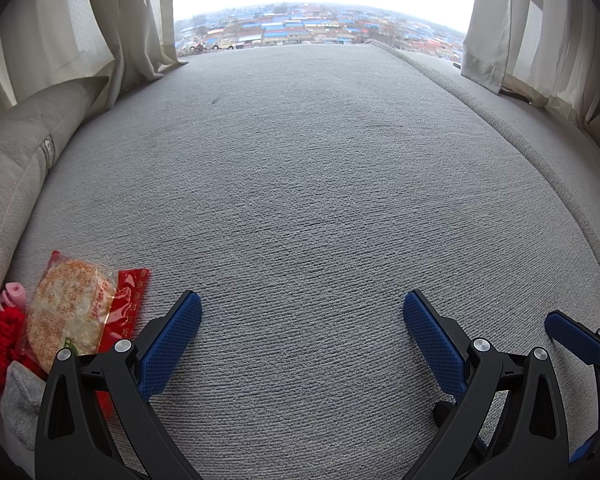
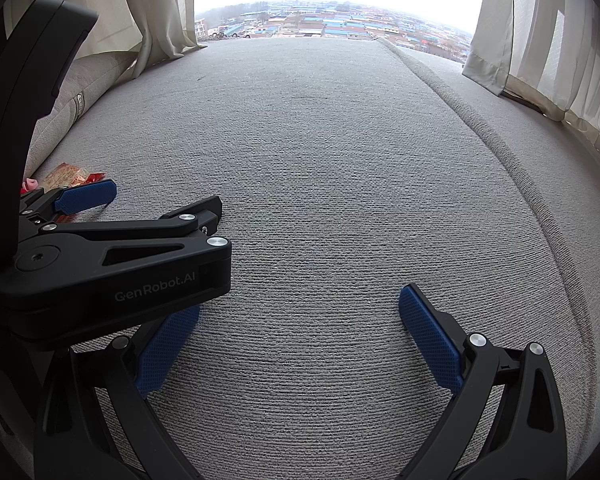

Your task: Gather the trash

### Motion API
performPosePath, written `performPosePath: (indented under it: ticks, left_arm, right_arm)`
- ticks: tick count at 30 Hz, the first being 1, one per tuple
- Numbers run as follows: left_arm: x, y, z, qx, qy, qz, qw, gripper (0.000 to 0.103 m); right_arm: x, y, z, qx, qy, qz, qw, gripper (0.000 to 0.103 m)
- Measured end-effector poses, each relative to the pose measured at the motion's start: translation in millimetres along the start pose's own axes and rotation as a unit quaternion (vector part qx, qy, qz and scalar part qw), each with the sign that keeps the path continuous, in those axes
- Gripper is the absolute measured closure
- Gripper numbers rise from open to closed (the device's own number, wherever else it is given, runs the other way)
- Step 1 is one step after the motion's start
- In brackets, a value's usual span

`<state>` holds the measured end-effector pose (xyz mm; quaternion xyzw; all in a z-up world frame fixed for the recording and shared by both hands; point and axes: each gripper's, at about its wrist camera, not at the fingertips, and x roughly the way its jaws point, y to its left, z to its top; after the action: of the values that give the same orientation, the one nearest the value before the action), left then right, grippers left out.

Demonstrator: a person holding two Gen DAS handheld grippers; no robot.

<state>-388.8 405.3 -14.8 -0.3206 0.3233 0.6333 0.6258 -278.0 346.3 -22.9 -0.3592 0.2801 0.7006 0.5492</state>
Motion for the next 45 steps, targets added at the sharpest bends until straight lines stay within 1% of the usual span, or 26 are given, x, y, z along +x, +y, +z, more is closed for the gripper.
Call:
performPosePath:
  ticks: [6,14,17,20,22,23,25,26,27,28,29,30,31,32,33,35,36,37,38,39,40,41,42,43,44,45]
  left_arm:
    - [1,0,0,-0.009,0.001,0.006,0.9999,0.004]
    - [0,0,-1,-0.005,0.001,0.01,0.9999,0.004]
    - [-1,0,-2,-0.004,0.001,0.011,0.9999,0.004]
    - [-4,7,-1,-0.021,-0.001,-0.009,0.9997,0.004]
    - [-9,4,-1,-0.015,-0.002,-0.01,0.9998,0.005]
    - [-18,2,-1,-0.019,-0.013,-0.013,0.9996,0.005]
    - [-53,-9,0,-0.021,-0.068,-0.023,0.9972,0.005]
    - [-77,-20,0,-0.012,-0.105,-0.026,0.994,0.005]
    - [-109,-35,0,-0.001,-0.154,-0.036,0.9874,0.005]
    - [-142,-52,-1,0.01,-0.201,-0.051,0.9782,0.005]
    - [-174,-68,-3,0.019,-0.244,-0.072,0.9668,0.005]
    - [-213,-90,-9,0.026,-0.296,-0.106,0.9489,0.005]
    - [-248,-110,-16,0.031,-0.34,-0.144,0.9289,0.005]
    - [-288,-136,-27,0.041,-0.386,-0.192,0.9013,0.005]
    - [-321,-159,-38,0.05,-0.423,-0.231,0.8749,0.005]
    - [-382,-208,-66,0.06,-0.474,-0.321,0.8177,0.005]
    - [-409,-231,-83,0.061,-0.487,-0.372,0.7875,0.005]
    - [-428,-253,-102,0.072,-0.491,-0.419,0.7607,0.005]
    - [-441,-272,-121,0.091,-0.48,-0.461,0.7406,0.005]
    - [-446,-291,-143,0.109,-0.45,-0.511,0.724,0.005]
    - [-443,-305,-161,0.132,-0.417,-0.551,0.7105,0.005]
    - [-435,-319,-185,0.167,-0.377,-0.591,0.693,0.005]
    - [-424,-329,-207,0.2,-0.351,-0.608,0.6834,0.005]
    - [-412,-338,-230,0.245,-0.334,-0.613,0.6724,0.005]
    - [-398,-343,-252,0.283,-0.33,-0.608,0.6645,0.005]
    - [-382,-348,-275,0.323,-0.328,-0.59,0.6633,0.005]
  right_arm:
    - [0,2,-1,-0.004,0.0,-0.008,1.0,0.004]
    - [0,-1,-1,0.003,0.0,0.002,1.0,0.004]
    - [-11,-10,-5,0.025,-0.018,0.0,1.0,0.004]
    - [-47,-29,-18,0.062,-0.074,-0.002,0.995,0.004]
    - [-87,-38,-36,0.065,-0.141,-0.04,0.987,0.004]
    - [-111,-43,-47,0.064,-0.173,-0.063,0.981,0.004]
    - [-160,-55,-77,0.07,-0.236,-0.109,0.963,0.004]
    - [-186,-61,-95,0.074,-0.265,-0.138,0.951,0.004]
    - [-209,-67,-111,0.079,-0.291,-0.164,0.939,0.004]
    - [-238,-73,-132,0.086,-0.32,-0.203,0.921,0.004]
    - [-265,-78,-153,0.092,-0.349,-0.243,0.9,0.004]
    - [-292,-81,-175,0.1,-0.381,-0.286,0.874,0.004]
    - [-325,-83,-204,0.11,-0.414,-0.345,0.835,0.004]
    - [-351,-84,-228,0.116,-0.436,-0.399,0.799,0.004]
    - [-377,-84,-252,0.126,-0.447,-0.46,0.757,0.004]
    - [-417,-87,-292,0.147,-0.434,-0.572,0.68,0.004]
    - [-432,-88,-310,0.154,-0.414,-0.623,0.645,0.004]
    - [-447,-89,-329,0.166,-0.386,-0.672,0.61,0.004]
    - [-459,-89,-349,0.179,-0.356,-0.71,0.581,0.004]
    - [-468,-88,-369,0.191,-0.323,-0.735,0.564,0.004]
    - [-473,-86,-386,0.198,-0.295,-0.748,0.56,0.004]
    - [-476,-83,-404,0.206,-0.269,-0.76,0.555,0.004]
    - [-477,-79,-422,0.22,-0.242,-0.771,0.546,0.004]
    - [-476,-74,-442,0.238,-0.216,-0.779,0.538,0.004]
    - [-474,-69,-461,0.256,-0.197,-0.78,0.536,0.004]
    - [-471,-65,-479,0.278,-0.186,-0.772,0.54,0.004]
